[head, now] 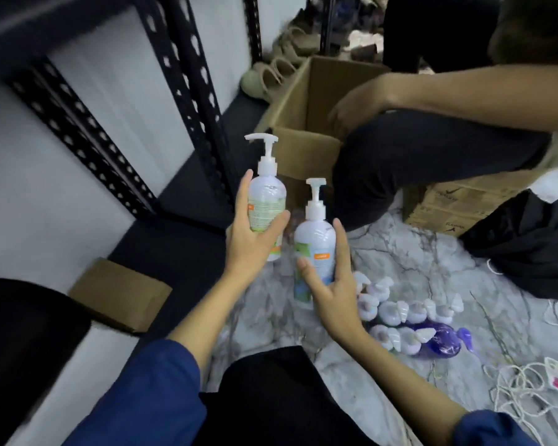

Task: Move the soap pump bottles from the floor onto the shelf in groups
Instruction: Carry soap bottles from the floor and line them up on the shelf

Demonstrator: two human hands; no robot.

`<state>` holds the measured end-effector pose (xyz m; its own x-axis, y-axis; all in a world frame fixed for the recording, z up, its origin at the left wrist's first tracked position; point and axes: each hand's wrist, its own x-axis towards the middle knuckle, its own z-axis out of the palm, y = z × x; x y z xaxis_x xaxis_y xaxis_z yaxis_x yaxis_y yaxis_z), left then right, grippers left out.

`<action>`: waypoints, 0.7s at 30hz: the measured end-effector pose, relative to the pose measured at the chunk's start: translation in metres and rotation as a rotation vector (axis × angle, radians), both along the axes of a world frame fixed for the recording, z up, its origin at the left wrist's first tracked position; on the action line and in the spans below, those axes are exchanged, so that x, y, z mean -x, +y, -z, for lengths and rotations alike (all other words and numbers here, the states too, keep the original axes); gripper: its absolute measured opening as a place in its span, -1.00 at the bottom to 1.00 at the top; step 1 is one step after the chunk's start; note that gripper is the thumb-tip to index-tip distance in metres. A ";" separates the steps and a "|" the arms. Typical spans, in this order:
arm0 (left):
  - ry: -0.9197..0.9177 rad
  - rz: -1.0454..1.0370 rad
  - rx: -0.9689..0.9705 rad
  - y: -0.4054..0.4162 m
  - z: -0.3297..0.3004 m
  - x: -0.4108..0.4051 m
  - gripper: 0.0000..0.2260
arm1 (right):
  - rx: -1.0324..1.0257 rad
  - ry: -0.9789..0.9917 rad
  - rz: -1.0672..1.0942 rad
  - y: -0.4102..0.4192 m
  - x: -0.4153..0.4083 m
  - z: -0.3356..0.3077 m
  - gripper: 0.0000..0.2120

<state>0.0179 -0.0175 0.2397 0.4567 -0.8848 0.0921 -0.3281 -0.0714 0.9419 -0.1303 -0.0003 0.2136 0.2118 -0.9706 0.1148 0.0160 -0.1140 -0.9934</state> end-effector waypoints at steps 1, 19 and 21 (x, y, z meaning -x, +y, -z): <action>-0.009 -0.023 0.025 0.003 -0.017 -0.006 -0.31 | 0.032 -0.019 -0.010 -0.001 -0.006 -0.014 -0.35; -0.319 -0.522 0.497 0.119 -0.270 -0.053 -0.39 | 0.495 -0.263 -0.278 -0.002 -0.093 -0.248 -0.50; -0.343 -0.596 0.515 0.138 -0.283 -0.063 -0.39 | 0.513 -0.308 -0.340 0.005 -0.110 -0.263 -0.50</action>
<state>0.0814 0.1204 0.5227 0.7054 -0.3162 0.6344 -0.6444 0.0866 0.7597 -0.0206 0.0051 0.4767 0.3793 -0.6630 0.6454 0.4068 -0.5070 -0.7599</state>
